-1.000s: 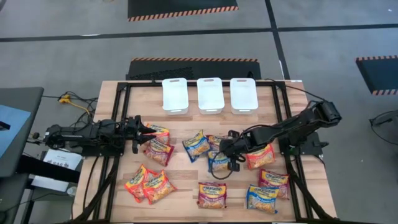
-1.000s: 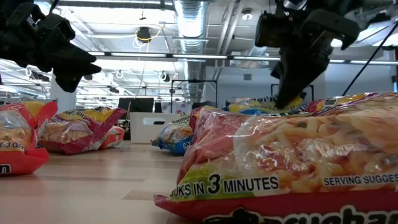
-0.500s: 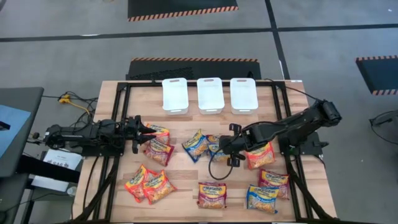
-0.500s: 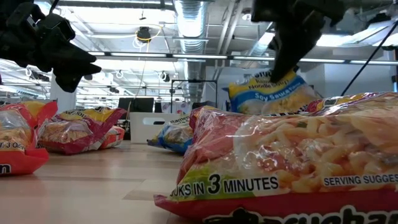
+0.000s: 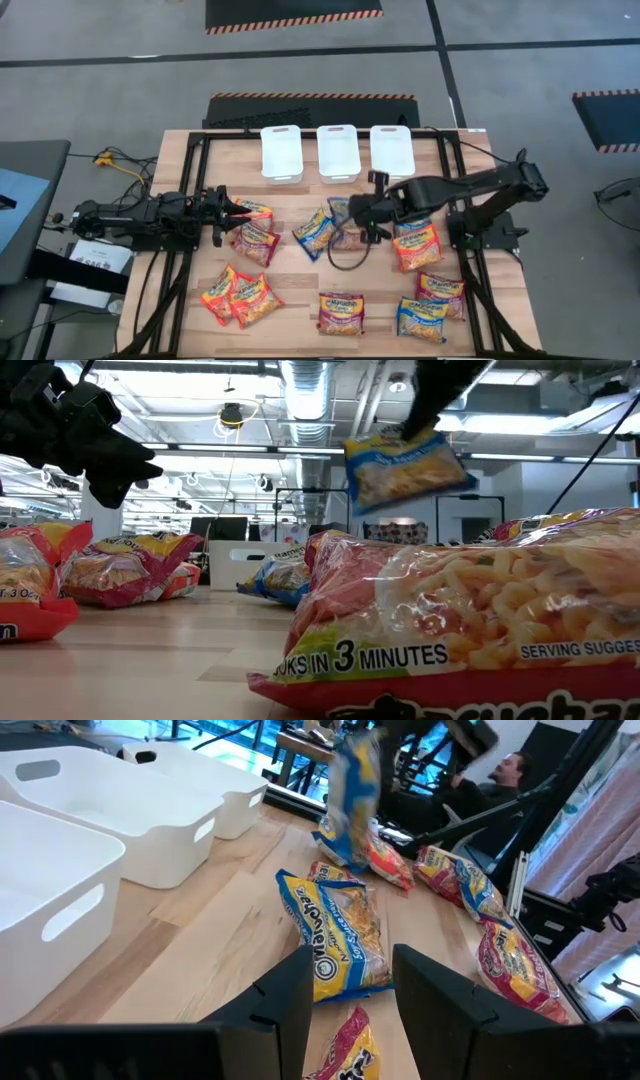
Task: Sort Maruchan noodles
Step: Put the blue noodle pack into the middle white bin
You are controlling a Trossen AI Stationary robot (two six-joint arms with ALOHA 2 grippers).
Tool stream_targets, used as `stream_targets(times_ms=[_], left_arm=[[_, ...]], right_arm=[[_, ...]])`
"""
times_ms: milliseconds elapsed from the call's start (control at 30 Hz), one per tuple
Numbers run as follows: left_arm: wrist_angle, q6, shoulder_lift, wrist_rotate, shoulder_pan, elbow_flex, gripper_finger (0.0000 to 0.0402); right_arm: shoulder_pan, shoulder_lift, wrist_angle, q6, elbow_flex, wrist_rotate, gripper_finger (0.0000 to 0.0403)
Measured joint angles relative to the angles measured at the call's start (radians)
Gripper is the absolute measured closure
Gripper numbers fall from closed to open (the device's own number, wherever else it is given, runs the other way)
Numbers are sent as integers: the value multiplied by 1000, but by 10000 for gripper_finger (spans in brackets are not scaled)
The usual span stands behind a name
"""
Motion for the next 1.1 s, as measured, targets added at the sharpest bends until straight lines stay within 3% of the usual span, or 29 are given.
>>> stream_targets(times_ms=[200, 467, 733, 1100], left_arm=[[0, 0, 0, 0, 0, 0, 276], [0, 0, 0, 0, 0, 0, 276], [0, 32, 0, 0, 0, 0, 276], [1, 45, 0, -25, 0, 0, 276]], right_arm=[[-127, 0, 47, -148, 46, 95, 398], [-371, 8, 252, -405, 52, 90, 397], [-568, 63, 509, -538, 55, -45, 397], [-665, 250, 565, -641, 51, -101, 396]])
